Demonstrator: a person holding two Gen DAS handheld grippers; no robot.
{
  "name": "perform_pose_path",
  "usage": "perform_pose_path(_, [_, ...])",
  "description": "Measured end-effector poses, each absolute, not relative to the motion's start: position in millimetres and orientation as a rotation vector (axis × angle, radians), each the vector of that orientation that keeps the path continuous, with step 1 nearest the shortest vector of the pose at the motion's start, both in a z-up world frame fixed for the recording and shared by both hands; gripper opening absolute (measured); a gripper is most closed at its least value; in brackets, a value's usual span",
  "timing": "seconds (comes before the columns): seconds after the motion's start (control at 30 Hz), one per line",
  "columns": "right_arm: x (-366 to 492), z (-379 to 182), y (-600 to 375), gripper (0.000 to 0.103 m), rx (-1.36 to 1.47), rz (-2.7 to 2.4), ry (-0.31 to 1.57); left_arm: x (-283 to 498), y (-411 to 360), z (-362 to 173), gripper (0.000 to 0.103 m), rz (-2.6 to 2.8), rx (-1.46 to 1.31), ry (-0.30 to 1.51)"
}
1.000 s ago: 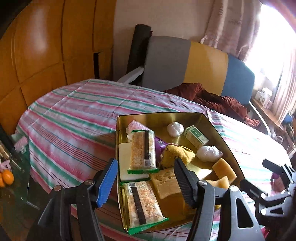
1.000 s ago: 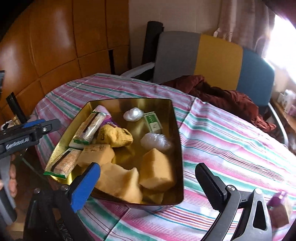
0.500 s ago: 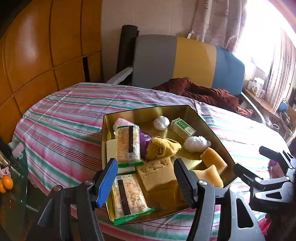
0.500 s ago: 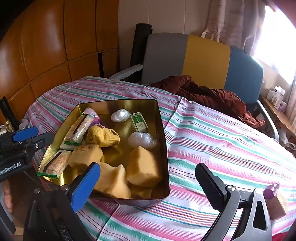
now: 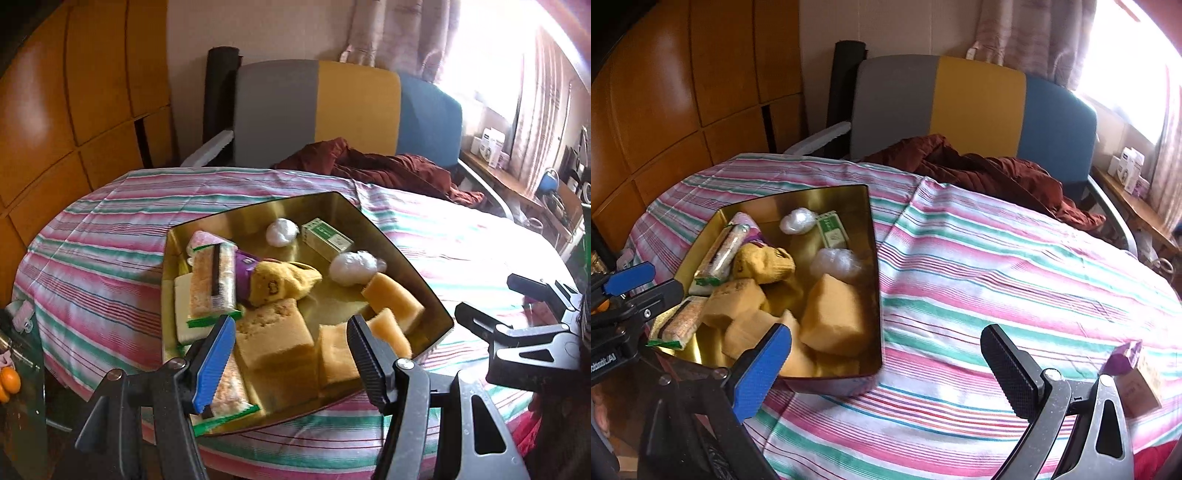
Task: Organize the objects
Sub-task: 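Withdraw both tools from the tray toward the purple packet and cream box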
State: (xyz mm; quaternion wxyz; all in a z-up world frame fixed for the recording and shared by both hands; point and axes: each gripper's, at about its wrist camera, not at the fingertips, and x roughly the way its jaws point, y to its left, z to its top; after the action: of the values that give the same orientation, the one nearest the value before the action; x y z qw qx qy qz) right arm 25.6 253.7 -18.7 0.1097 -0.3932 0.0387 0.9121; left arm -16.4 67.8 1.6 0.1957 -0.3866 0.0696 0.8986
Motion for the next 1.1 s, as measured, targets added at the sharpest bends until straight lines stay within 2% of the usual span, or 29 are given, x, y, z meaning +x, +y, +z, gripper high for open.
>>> perform_pose_path(0.57, [62.0, -26.6, 327.2, 0.103, -1.155, 2.526, 0.248, 1.0, 127.5, -0.9, 0.064, 2.362, -1.039, 0.329])
perform_pose_path(0.87, [111.7, -25.6, 410.5, 0.103, -1.119, 2.342, 0.445, 7.7, 157.6, -8.9, 0.064, 2.254, -1.047, 0.349])
perform_pose_path(1.1, [176.8, -16.3, 490.1, 0.103, -0.987, 2.123, 0.647, 16.0, 177.7, -14.0, 0.064, 2.179, -1.047, 0.369])
